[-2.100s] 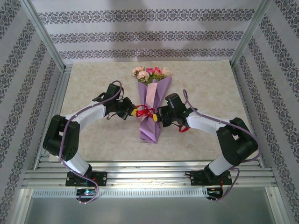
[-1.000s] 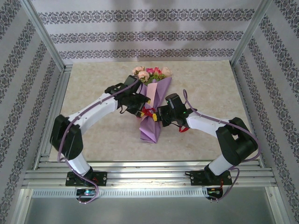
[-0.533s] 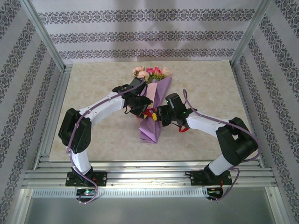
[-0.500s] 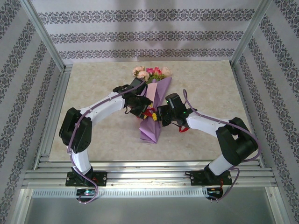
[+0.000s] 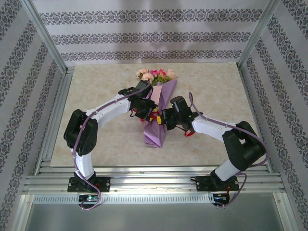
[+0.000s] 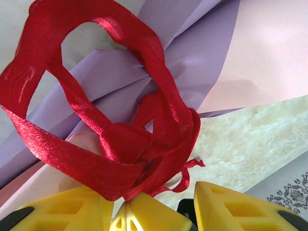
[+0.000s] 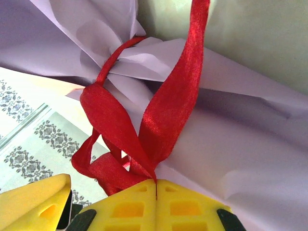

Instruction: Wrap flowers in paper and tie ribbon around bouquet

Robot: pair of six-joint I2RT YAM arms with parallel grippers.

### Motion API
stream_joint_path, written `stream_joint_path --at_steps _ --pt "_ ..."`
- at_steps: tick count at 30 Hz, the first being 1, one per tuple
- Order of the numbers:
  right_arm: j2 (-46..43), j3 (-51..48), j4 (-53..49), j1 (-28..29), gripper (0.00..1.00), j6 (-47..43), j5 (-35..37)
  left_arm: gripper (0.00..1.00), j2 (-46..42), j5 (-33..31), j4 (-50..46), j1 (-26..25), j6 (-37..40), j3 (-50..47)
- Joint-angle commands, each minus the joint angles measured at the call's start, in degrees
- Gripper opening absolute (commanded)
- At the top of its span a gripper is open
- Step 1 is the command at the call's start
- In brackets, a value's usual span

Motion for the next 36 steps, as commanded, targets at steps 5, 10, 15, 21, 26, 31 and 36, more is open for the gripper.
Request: stream_joint_path --at_steps 5,10,15,21,26,31,36 --pt "0.4 -0.1 1.1 0.7 0.0 0.6 0.3 0.45 0.6 -0.2 -0.6 0.8 -7.4 -0.2" --pt "-0.1 -0.3 1.1 0.7 0.0 0.7 0.4 0.44 1.6 -0.2 0.0 1.6 -6.5 0.1" --pt "0.0 -0.3 1.3 0.7 0.0 0.7 0.4 0.43 1.9 -0.1 0.9 2.0 -5.9 -0.5" --pt "0.3 0.3 1.5 0.7 0.0 0.7 0.3 0.43 2.4 0.1 2.4 2.2 -6.6 -1.4" --pt "0.4 0.4 1.8 0.7 0.0 0.8 0.2 0.42 3.2 0.6 3.4 2.7 -6.4 -1.0" --pt "0.3 0.7 2.2 0.6 0.0 0.9 0.1 0.39 3.7 0.9 4.1 3.2 -6.2 -1.3" --pt "0.4 0.8 2.2 0.4 0.0 0.8 -0.1 0.37 4.0 1.1 5.2 3.5 -6.1 -1.5"
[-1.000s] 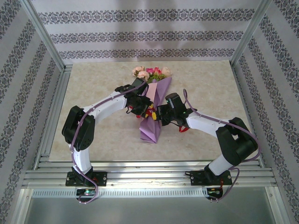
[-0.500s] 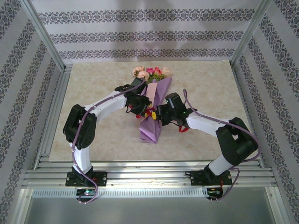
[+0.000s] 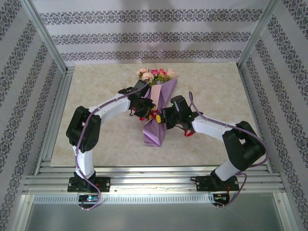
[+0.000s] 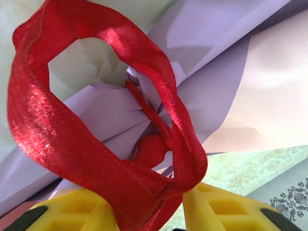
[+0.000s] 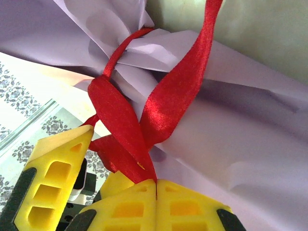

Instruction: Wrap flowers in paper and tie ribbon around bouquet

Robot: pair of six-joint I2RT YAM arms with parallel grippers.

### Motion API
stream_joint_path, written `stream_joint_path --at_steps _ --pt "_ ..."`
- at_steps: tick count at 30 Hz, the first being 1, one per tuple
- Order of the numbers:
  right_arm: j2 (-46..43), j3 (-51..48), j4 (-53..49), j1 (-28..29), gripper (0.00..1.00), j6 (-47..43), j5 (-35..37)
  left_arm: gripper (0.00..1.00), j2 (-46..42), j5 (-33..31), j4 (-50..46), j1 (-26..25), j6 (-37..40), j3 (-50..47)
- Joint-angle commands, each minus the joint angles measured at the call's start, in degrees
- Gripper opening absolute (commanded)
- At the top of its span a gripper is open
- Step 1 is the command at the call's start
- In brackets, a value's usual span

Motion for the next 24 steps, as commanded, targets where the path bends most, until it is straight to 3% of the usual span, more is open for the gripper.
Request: stream_joint_path --at_steps 1,24 --pt "0.4 0.7 0.5 0.4 0.0 0.6 -0.3 0.36 1.0 0.5 1.1 0.9 -5.0 -0.8" --pt "2.5 1.6 2.7 -0.9 0.0 0.7 -1.6 0.06 0.0 0.5 6.8 1.5 -4.3 -4.1"
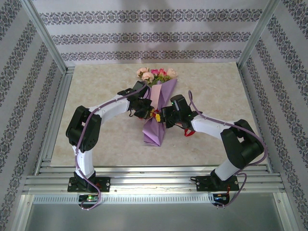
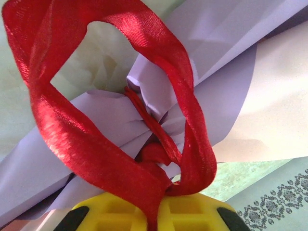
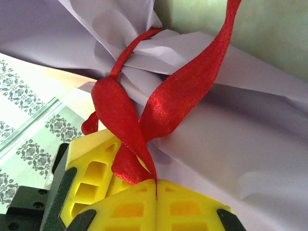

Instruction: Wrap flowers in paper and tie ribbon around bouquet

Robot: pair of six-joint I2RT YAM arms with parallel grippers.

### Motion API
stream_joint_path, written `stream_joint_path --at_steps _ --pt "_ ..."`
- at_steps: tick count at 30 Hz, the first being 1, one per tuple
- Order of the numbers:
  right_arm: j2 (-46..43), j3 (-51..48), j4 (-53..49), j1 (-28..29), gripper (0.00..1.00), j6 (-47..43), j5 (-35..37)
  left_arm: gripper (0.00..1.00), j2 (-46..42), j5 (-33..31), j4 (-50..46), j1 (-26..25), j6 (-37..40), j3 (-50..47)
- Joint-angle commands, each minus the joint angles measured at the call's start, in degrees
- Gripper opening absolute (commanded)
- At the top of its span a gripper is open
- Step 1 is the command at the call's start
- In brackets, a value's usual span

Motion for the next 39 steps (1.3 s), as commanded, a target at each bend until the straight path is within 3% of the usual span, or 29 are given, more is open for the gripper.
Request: stream_joint_path --at_steps 1,3,12,19,24,29,39 --pt "1.0 0.9 0.8 -0.3 0.0 0.7 -0.7 0.04 -0.4 -1.2 3.2 0.7 -3.3 -1.9" --pt "1.2 0.6 0.8 -0.4 0.0 0.7 -0.7 0.0 -1.4 -2.3 6.5 0.8 -3.8 -3.7" --pt "2.8 -0.3 1.5 -0.4 0.0 0.7 -1.4 0.0 -5.5 -5.2 19.0 0.7 -6.0 -11.2" --pt "3.4 -0.1 1.6 -0.5 0.0 0.5 -1.7 0.0 -7.5 -5.1 22.7 0.8 -7.3 -14.6" --pt "3.5 0.1 1.9 -0.6 0.0 0.6 -1.8 0.24 -6.9 -2.8 24.1 0.8 -8.5 -16.0" --pt "3.4 0.4 2.2 -0.6 0.0 0.7 -1.9 0.31 -5.6 -1.6 23.9 0.7 -8.3 -15.6" --pt "3.1 0.4 2.3 -0.6 0.0 0.7 -2.0 0.21 -2.6 0.7 24.2 0.7 -7.1 -12.5"
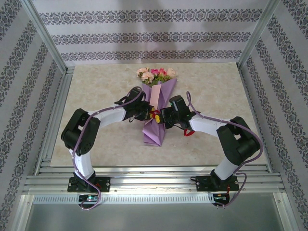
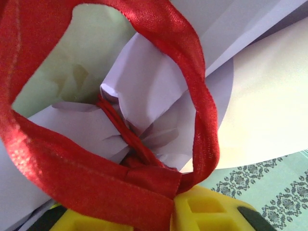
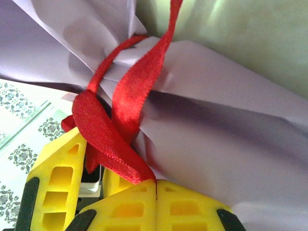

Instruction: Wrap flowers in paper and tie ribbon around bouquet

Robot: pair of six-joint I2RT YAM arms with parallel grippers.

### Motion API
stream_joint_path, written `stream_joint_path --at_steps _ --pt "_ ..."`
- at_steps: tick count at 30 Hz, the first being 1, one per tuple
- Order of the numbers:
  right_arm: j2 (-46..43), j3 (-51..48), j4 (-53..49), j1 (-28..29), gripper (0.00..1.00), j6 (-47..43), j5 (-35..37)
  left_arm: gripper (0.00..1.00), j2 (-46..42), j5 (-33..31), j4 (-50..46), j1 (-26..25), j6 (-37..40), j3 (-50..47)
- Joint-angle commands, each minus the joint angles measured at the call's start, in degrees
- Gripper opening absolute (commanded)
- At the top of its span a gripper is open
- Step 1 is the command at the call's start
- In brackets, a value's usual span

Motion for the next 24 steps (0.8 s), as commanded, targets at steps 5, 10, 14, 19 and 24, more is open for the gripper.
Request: stream_joint_path --at_steps 5,10,14,19,24 --pt "0.1 -0.1 0.7 -0.7 0.0 0.7 -1.3 0.09 1.2 0.6 1.2 0.8 0.8 1.7" --pt "0.0 -1.2 0.8 -1.4 0.0 0.4 -1.5 0.0 -0.5 -1.7 6.2 1.0 1.9 -0.5" --pt "0.1 -1.5 1.0 -2.7 0.0 0.0 -2.2 0.0 -1.6 -1.9 14.5 1.0 1.1 -4.5" --pt "1.3 -0.5 1.5 -3.5 0.0 0.0 -3.6 0.0 -2.1 -1.3 20.4 1.0 0.4 -7.5" --pt "1.5 0.6 1.6 -3.3 0.0 0.4 -4.3 0.0 -2.9 -1.9 24.3 1.0 -0.1 -9.9"
